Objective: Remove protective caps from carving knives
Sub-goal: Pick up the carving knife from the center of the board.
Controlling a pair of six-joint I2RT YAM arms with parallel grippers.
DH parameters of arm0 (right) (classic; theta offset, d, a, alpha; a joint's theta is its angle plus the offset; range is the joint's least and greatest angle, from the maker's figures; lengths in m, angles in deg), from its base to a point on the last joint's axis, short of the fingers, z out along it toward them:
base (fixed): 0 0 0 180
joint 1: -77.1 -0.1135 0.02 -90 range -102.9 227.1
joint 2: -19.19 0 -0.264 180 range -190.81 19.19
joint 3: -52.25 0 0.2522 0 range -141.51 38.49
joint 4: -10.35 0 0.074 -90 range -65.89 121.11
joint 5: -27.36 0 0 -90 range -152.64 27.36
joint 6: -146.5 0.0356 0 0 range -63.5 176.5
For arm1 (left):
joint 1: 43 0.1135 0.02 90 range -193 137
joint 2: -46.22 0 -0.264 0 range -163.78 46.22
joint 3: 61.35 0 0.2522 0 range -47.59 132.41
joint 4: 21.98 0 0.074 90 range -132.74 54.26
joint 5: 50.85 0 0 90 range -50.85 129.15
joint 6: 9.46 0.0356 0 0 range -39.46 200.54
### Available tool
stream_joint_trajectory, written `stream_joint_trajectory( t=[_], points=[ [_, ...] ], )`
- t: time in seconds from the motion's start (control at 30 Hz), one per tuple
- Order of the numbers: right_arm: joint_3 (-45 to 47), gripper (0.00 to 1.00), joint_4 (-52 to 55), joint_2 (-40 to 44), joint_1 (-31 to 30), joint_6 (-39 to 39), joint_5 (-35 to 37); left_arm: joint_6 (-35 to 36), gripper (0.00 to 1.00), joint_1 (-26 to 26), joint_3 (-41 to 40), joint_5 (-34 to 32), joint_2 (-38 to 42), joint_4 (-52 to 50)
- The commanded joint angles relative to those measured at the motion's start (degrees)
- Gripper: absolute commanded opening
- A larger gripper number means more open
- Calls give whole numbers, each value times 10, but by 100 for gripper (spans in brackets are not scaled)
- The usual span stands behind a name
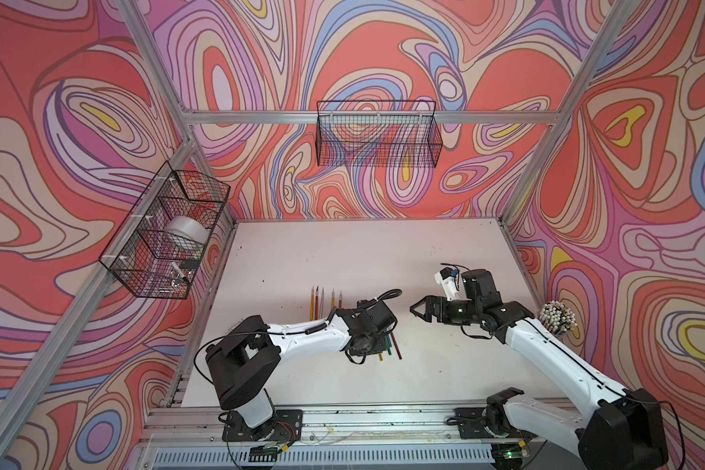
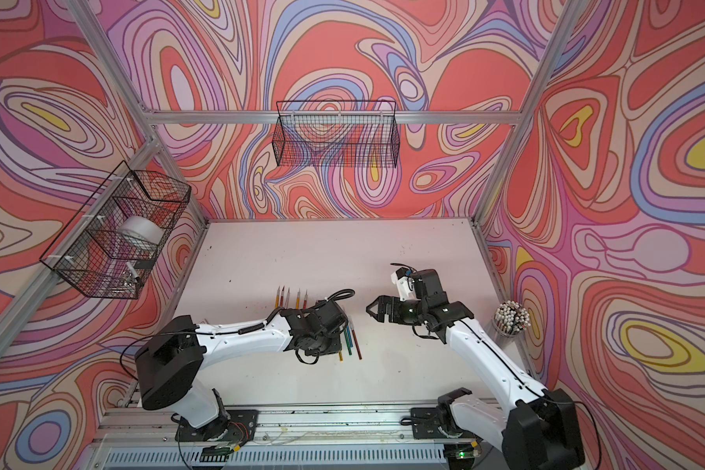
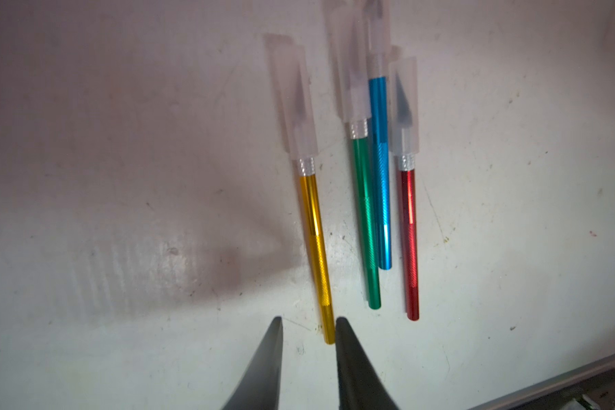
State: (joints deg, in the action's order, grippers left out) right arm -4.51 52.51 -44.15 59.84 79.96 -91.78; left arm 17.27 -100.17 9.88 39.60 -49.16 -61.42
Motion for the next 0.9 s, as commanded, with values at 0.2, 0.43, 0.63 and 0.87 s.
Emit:
stream_joint_trajectory(
  t=[0.2, 0.43, 0.63, 0.87],
  points=[
    [-1, 97, 8, 13, 1, -6, 10, -1, 30, -8, 33, 10, -44, -4],
    [0, 97, 7, 11, 1, -5, 14, 11, 29, -10, 49, 5, -68, -24],
    [1, 97, 8, 13, 1, -5, 16, 24, 26, -11, 66, -5, -88, -52],
    [3, 97, 7, 14, 1, -4, 16, 49, 24, -11, 87, -25, -109, -104]
  ],
)
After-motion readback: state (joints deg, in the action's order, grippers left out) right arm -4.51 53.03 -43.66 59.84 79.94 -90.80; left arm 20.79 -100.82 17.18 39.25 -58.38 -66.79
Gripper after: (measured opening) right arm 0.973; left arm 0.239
